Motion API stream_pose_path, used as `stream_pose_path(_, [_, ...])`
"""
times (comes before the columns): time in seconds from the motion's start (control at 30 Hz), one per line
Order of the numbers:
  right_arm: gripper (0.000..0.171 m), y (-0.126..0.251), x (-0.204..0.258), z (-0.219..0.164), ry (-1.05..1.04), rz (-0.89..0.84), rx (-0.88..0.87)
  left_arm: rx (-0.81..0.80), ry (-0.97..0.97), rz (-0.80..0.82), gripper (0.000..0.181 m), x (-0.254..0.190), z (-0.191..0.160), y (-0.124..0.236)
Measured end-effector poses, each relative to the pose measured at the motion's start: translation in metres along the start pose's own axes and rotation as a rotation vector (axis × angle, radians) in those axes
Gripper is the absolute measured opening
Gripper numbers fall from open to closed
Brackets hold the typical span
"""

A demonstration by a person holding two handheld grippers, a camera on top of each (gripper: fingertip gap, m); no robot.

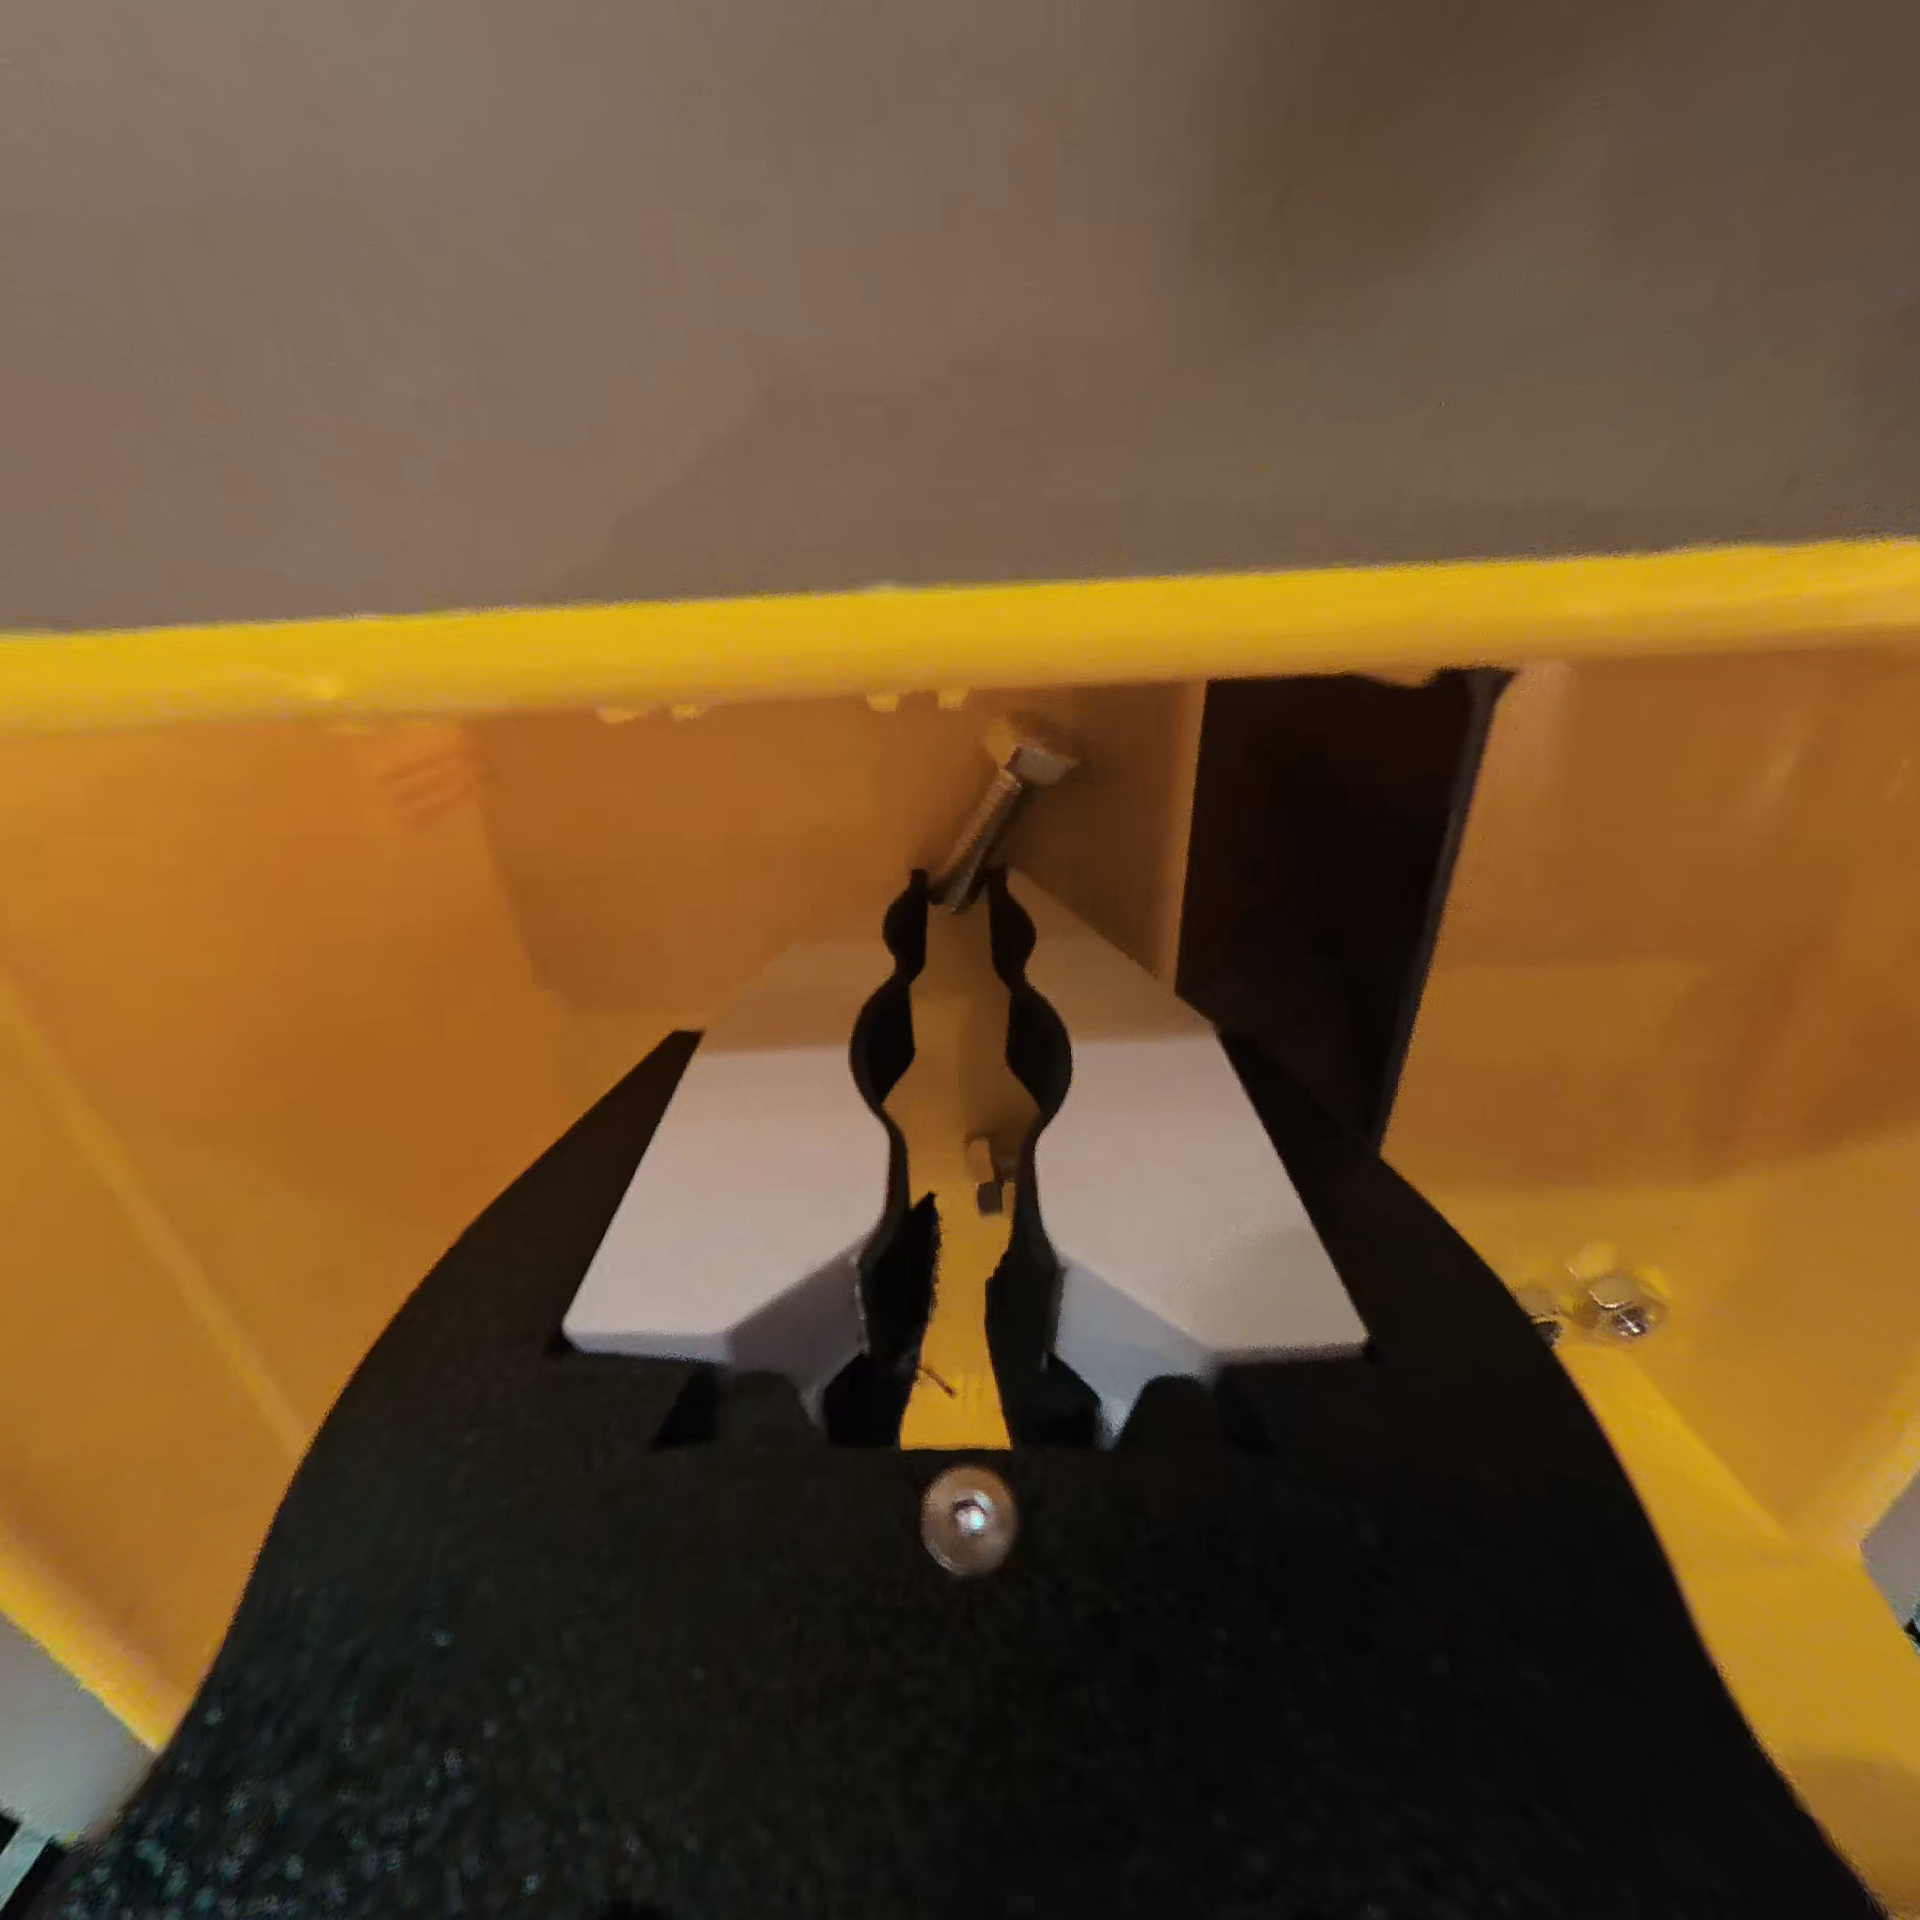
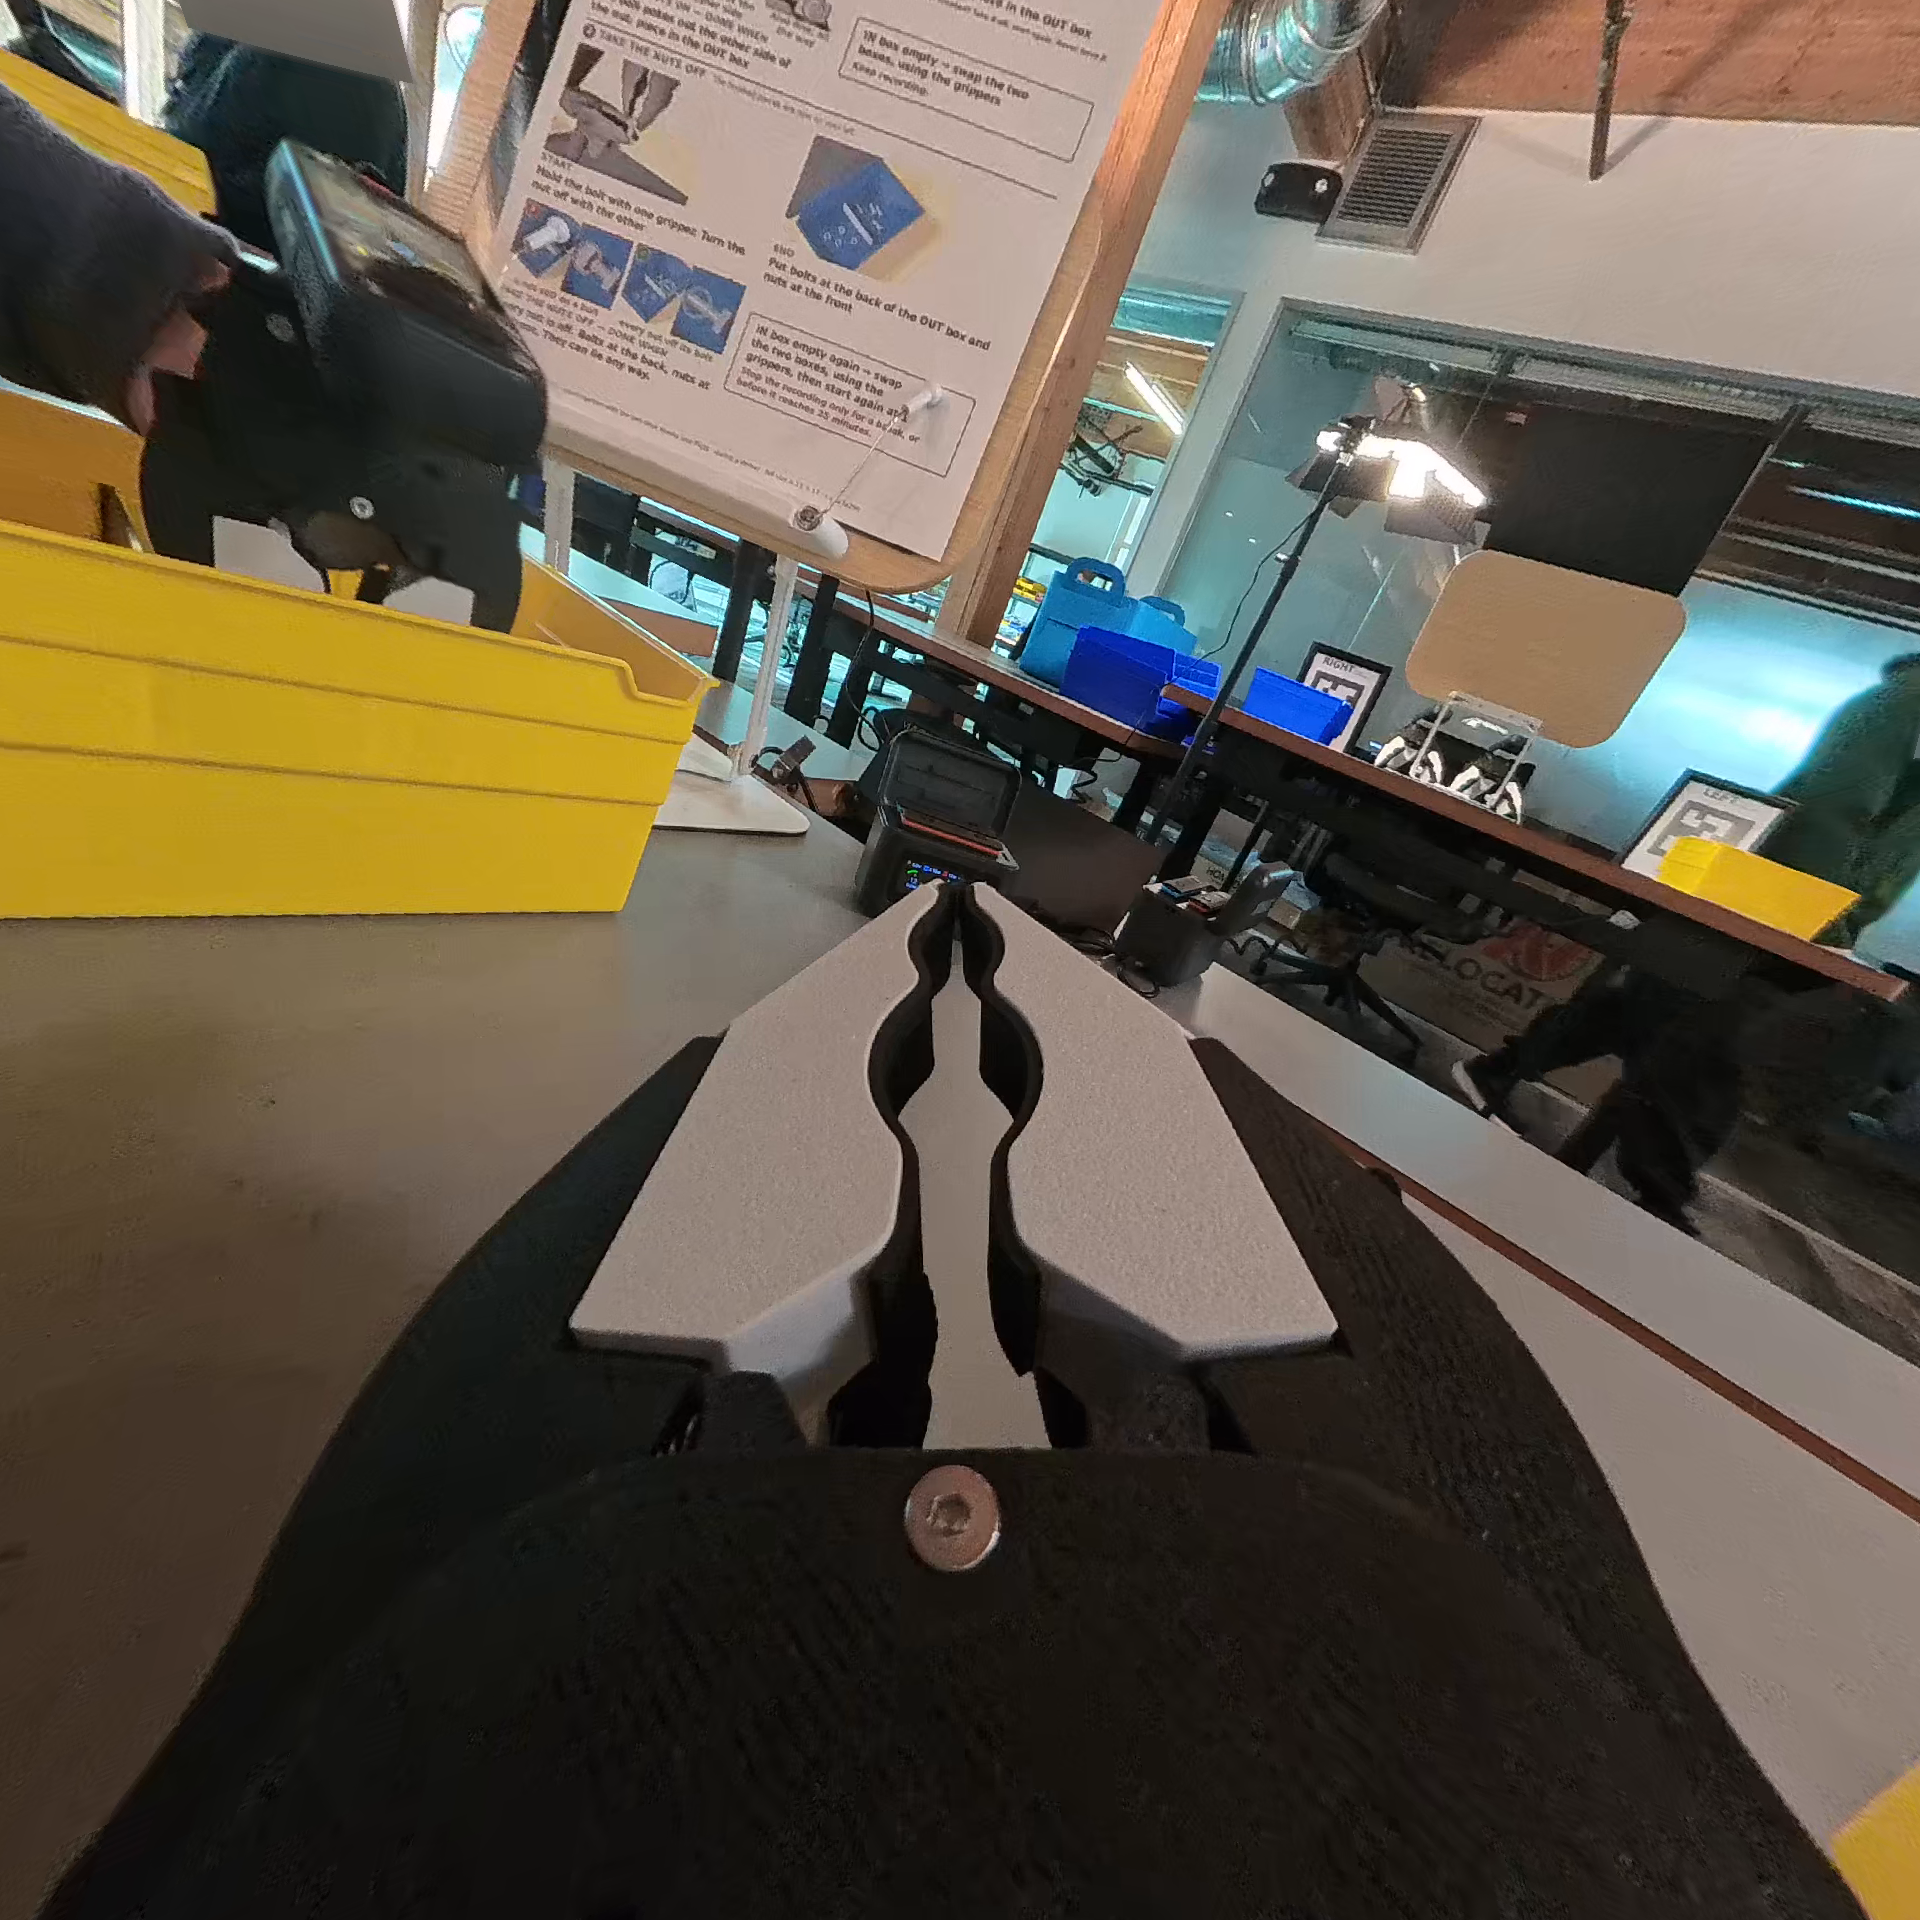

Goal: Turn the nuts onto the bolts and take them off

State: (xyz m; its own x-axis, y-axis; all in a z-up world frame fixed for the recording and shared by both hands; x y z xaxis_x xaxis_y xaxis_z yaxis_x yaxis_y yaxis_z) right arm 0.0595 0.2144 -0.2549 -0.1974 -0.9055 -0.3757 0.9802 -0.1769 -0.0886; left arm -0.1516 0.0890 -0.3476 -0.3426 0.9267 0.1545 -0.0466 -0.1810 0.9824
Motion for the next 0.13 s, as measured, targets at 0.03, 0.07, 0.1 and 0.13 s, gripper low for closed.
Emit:
stream_pose_path(0.03, [0.000,0.000,0.000,0.000,0.001,0.000,0.000,0.020,0.005,0.023,0.010,0.001,-0.004,0.001])
stream_pose_path(0.07, [0.000,0.000,0.000,0.000,0.003,-0.001,-0.001,0.035,0.016,0.055,0.010,0.004,-0.009,0.004])
stream_pose_path(0.1, [0.000,0.000,0.000,0.000,0.004,-0.002,-0.002,0.047,0.037,0.095,0.010,0.008,-0.014,0.008])
stream_pose_path(0.13, [0.000,0.000,0.000,0.001,0.005,-0.004,-0.002,0.057,0.063,0.137,0.009,0.013,-0.019,0.014])
Point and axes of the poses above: each gripper's, where its closed fingertips meet, y back along the fingers, z out of its top, x = y × z across the jaws, the point moved 2 cm from there along y, back along the fingers, and after that the axes turned 10 degrees about z, right-handed, at the moved point
